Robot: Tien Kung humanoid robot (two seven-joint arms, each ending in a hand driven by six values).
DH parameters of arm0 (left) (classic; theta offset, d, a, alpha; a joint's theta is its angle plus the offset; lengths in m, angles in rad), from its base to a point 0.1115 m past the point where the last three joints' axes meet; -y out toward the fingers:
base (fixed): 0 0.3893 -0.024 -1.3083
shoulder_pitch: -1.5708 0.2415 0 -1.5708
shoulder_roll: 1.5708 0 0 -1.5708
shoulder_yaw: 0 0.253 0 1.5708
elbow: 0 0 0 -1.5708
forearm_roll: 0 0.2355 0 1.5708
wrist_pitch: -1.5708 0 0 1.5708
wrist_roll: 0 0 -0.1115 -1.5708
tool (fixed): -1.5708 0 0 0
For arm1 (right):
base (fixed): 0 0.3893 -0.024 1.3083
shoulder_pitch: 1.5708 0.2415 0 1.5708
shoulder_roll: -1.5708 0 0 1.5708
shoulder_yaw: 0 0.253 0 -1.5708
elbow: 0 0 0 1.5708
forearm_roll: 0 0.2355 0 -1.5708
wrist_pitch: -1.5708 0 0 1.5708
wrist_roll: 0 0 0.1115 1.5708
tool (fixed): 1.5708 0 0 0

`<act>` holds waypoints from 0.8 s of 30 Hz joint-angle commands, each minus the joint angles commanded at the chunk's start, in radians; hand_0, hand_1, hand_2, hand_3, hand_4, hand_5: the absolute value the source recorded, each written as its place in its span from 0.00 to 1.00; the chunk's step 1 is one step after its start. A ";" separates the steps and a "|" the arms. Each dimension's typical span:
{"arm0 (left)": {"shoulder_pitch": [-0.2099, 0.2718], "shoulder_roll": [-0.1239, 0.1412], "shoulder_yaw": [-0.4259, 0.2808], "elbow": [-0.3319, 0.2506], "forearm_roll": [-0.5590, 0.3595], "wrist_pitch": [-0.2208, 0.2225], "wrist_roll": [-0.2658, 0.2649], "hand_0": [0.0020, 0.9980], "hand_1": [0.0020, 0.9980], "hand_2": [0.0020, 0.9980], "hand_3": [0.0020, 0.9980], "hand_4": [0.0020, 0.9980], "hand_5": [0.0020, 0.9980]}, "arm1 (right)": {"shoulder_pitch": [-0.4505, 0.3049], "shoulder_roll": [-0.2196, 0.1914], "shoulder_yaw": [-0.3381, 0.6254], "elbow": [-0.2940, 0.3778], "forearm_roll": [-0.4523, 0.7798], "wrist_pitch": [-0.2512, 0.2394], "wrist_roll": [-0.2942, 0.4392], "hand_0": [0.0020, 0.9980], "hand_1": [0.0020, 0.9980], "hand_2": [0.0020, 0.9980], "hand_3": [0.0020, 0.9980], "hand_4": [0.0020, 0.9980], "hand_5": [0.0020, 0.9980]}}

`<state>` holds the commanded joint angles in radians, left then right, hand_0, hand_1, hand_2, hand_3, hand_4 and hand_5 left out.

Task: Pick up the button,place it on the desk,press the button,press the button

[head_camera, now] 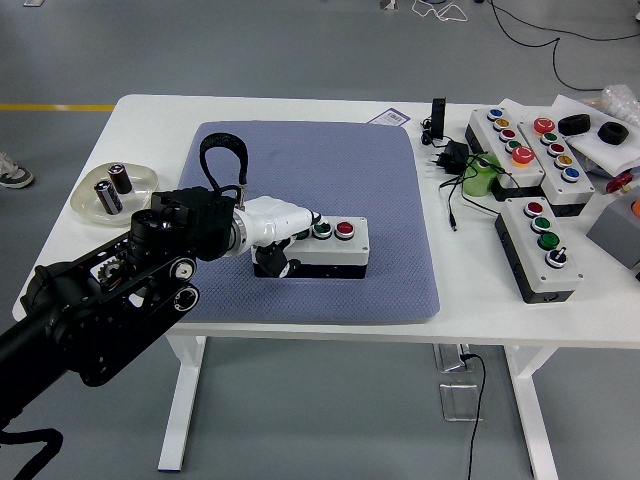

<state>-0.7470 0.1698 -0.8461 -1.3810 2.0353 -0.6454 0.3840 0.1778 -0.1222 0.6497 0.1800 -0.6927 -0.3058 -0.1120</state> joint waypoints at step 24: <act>0.003 0.018 -0.053 -0.043 0.000 0.000 0.032 0.01 0.04 0.07 0.86 0.58 0.00 | 0.005 0.000 0.007 0.000 -0.003 0.001 0.003 0.65 0.57 0.60 0.64 0.25 0.26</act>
<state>-0.7444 0.1875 -0.8994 -1.4242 2.0357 -0.6454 0.4161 0.1832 -0.1219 0.6570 0.1800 -0.6961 -0.3044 -0.1095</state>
